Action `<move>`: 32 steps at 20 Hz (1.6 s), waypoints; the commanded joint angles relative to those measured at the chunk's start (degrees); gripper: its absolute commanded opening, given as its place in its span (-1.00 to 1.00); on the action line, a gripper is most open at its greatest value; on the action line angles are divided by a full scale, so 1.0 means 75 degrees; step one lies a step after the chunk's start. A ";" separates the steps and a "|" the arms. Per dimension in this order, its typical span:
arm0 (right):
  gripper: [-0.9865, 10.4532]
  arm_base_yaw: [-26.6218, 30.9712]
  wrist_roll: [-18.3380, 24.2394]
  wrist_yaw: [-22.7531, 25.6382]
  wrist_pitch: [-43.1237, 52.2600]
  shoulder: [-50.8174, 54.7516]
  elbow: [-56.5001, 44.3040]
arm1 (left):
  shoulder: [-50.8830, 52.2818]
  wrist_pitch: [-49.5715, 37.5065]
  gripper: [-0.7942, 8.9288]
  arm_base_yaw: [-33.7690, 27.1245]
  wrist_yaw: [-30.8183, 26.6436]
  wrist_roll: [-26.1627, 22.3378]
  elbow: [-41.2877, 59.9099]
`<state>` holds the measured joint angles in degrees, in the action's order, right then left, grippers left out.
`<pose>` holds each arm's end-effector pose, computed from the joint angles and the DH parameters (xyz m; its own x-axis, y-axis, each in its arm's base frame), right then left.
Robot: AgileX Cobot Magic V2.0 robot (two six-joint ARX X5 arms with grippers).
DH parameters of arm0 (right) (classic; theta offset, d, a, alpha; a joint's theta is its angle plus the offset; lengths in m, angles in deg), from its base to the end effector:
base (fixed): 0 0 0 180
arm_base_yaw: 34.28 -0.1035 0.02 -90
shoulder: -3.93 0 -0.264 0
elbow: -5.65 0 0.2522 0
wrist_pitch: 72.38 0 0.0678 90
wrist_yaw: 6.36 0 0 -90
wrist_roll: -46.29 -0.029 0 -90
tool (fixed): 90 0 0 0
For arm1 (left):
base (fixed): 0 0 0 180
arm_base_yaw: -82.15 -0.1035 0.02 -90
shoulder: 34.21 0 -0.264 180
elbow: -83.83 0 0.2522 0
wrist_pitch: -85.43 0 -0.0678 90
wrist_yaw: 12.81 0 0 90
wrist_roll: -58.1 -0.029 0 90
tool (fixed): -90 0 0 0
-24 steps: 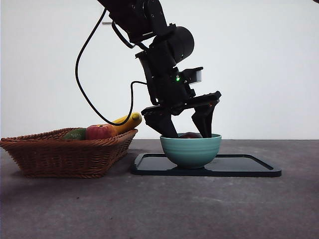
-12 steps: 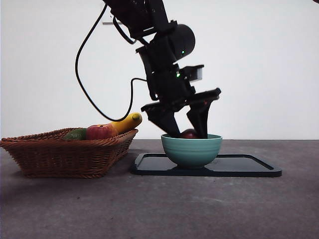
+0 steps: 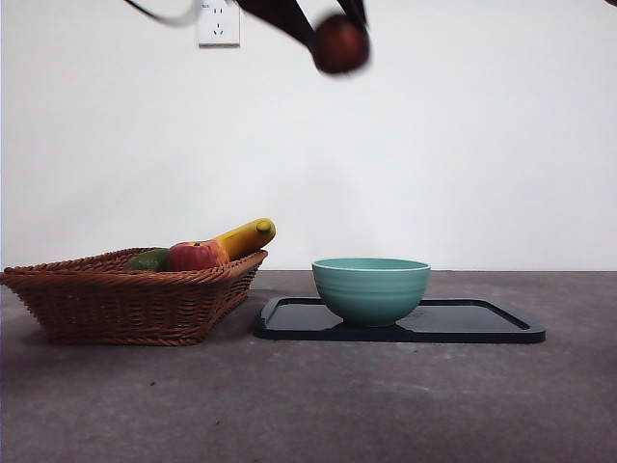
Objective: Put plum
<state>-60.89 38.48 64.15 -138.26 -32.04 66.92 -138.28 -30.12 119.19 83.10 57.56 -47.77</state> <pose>0.0910 0.0564 0.3045 0.4907 0.6190 -0.6132 -0.5638 0.7622 0.3182 0.3056 -0.2344 0.4181 0.5727 -0.5612 -0.5975 0.6694 0.7409 -0.0543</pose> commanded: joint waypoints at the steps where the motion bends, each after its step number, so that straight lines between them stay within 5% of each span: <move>1: -0.46 -0.0050 0.0047 -0.0003 0.0023 -0.0015 0.0067 | 0.0624 0.0367 -0.33 -0.0166 -0.0015 -0.0044 -0.0236; 11: -0.46 -0.0050 0.0163 -0.0003 0.0055 -0.0015 0.0067 | 0.2958 0.1781 -0.33 -0.1378 -0.0017 -0.0297 0.0877; 17: -0.46 -0.0050 0.0160 -0.0003 0.0058 -0.0015 0.0067 | 0.4578 -0.0793 -0.33 -0.1938 -0.0047 -0.0184 0.4896; 22: -0.46 -0.0050 0.0154 -0.0006 0.0052 -0.0015 0.0067 | 0.4503 -0.2815 -0.33 -0.2393 -0.0050 -0.0201 0.7146; 32: -0.46 -0.0050 0.0125 -0.0006 0.0052 -0.0017 0.0067 | 0.2326 -0.4986 -0.33 -0.2690 -0.0050 -0.0618 0.8081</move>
<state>-60.89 38.98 64.15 -138.21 -32.04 66.92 -119.94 -66.73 99.04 82.88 54.02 13.41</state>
